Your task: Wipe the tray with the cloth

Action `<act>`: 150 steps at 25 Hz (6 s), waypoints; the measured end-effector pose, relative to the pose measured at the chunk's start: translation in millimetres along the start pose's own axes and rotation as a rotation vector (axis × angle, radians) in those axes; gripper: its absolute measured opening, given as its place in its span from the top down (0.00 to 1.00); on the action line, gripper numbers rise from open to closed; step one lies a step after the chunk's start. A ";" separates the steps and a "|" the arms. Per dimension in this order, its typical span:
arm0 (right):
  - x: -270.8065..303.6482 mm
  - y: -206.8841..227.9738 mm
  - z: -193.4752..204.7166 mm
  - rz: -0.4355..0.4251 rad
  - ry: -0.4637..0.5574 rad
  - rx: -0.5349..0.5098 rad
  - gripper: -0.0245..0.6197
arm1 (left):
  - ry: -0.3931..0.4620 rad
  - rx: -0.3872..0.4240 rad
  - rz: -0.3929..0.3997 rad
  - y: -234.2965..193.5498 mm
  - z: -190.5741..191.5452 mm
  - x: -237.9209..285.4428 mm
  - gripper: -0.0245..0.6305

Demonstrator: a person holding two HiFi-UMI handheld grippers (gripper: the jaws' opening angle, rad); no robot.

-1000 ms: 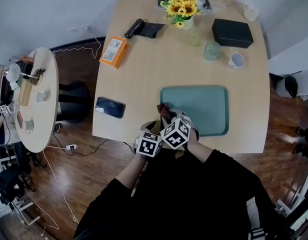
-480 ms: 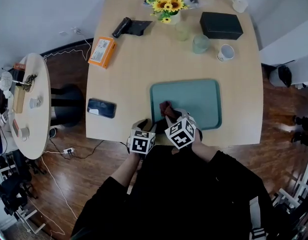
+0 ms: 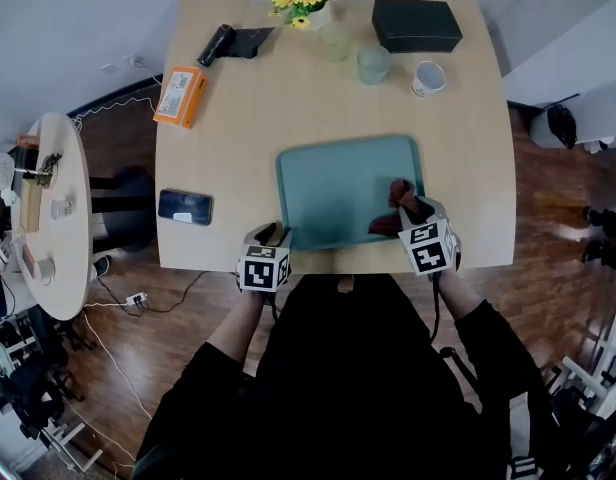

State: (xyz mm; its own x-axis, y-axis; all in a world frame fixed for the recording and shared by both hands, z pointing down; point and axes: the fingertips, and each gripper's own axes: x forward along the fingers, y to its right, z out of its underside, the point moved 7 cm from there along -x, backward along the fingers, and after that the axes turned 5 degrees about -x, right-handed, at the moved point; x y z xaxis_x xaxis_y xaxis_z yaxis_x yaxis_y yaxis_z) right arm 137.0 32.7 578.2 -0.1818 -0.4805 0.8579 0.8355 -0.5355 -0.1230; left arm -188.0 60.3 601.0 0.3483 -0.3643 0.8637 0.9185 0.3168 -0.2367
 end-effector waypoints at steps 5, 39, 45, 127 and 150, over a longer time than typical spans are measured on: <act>-12.3 31.0 22.9 0.014 -0.013 0.026 0.79 | 0.000 0.003 -0.010 1.7 -0.6 0.7 0.75; 33.4 -212.4 -100.0 -0.381 0.090 -0.317 0.79 | 0.045 -0.079 0.077 6.8 4.6 4.0 0.91; 61.1 -179.9 -137.4 -0.328 0.087 -0.377 0.79 | 0.040 -0.060 0.084 9.2 3.8 3.3 0.91; 5.1 -106.6 -23.9 -0.402 0.032 -0.715 0.79 | 0.026 -0.065 -0.006 10.2 5.3 3.5 0.91; 83.5 28.0 -127.4 -0.229 -0.046 -0.801 0.79 | 0.029 -0.054 0.012 9.3 3.1 4.2 0.91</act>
State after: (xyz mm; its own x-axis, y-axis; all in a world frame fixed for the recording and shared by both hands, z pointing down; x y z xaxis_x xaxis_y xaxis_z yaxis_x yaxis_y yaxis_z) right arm 79.1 -110.9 582.8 -0.2664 -0.2806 0.9221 0.1556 -0.9567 -0.2462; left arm -178.6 64.4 603.8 0.3637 -0.3865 0.8476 0.9228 0.2739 -0.2710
